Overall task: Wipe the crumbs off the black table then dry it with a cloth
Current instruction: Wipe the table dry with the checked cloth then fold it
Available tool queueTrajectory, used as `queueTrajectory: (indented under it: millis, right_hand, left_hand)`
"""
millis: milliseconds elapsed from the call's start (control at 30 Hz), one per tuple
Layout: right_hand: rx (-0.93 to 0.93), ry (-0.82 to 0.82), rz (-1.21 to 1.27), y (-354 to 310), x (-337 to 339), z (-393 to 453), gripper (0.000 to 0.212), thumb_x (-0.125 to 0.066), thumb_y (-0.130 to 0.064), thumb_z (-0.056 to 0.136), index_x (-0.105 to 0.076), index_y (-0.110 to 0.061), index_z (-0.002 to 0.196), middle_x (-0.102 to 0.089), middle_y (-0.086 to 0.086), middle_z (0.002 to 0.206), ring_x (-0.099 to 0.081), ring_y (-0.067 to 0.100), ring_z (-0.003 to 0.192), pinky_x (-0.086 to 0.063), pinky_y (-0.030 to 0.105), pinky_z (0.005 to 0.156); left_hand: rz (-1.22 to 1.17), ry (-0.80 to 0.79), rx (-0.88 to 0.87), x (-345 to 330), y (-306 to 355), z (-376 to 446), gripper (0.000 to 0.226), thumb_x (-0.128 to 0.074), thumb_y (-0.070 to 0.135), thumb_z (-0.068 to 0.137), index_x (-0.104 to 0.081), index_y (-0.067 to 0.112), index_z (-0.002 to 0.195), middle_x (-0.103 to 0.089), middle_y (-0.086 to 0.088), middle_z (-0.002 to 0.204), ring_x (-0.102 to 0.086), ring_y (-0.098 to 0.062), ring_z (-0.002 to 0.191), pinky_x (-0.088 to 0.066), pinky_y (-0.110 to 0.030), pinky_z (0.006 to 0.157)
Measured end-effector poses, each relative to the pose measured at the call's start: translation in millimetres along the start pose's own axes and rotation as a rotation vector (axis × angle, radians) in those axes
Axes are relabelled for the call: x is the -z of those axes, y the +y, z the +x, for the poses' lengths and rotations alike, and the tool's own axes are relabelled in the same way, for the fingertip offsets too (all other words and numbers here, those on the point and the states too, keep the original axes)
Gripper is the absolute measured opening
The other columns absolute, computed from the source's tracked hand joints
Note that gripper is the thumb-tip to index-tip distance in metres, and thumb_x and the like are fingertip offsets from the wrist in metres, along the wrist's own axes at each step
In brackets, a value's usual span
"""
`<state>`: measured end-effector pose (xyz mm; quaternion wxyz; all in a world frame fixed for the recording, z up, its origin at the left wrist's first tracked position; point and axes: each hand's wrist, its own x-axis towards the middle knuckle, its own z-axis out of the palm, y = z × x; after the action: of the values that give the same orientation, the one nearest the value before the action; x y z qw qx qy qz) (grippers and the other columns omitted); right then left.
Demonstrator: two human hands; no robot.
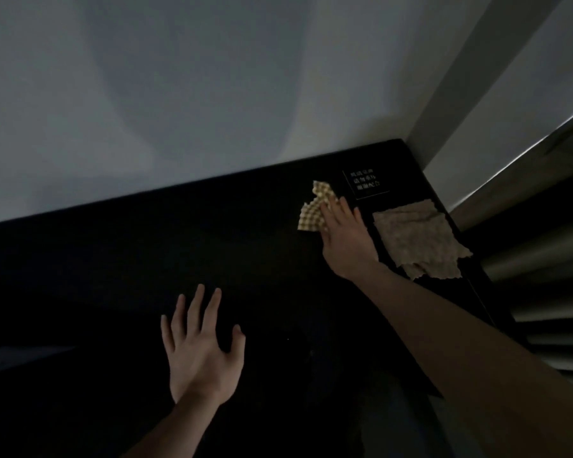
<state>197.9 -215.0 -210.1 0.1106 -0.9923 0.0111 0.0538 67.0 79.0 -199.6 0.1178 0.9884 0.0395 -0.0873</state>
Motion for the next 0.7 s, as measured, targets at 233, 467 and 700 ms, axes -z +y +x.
queueTrajectory:
  millis: [233, 467, 700]
  right_hand:
    - [-0.172, 0.025, -0.019, 33, 12, 70, 0.060, -0.039, -0.022, 0.107, -0.024, -0.011, 0.164, -0.012, 0.009, 0.174, -0.009, 0.035, 0.160, -0.004, 0.052, 0.129]
    - [-0.099, -0.003, 0.080, -23, -12, 14, 0.064, -0.026, -0.037, 0.108, -0.019, -0.009, 0.165, -0.011, 0.008, 0.174, -0.009, 0.028, 0.161, -0.004, 0.050, 0.131]
    - [0.177, -0.209, 0.180, -47, -8, -141, 0.067, -0.036, -0.043, 0.107, -0.012, -0.027, 0.167, 0.003, -0.010, 0.175, 0.008, 0.014, 0.162, -0.004, 0.048, 0.131]
  left_hand:
    - [-0.001, -0.029, -0.005, 3, 1, 2, 0.075, -0.031, 0.063, 0.090, -0.023, 0.038, 0.160, -0.011, 0.009, 0.173, -0.003, -0.023, 0.161, -0.003, -0.054, 0.131]
    - [0.000, -0.087, -0.003, 8, 0, 3, 0.076, -0.036, 0.063, 0.092, -0.023, 0.035, 0.162, -0.007, 0.007, 0.174, -0.001, -0.026, 0.161, -0.004, -0.056, 0.130]
    - [-0.020, -0.123, 0.009, 11, 0, 3, 0.077, -0.038, 0.060, 0.091, -0.023, 0.034, 0.162, -0.008, 0.006, 0.174, 0.000, -0.026, 0.162, -0.004, -0.057, 0.130]
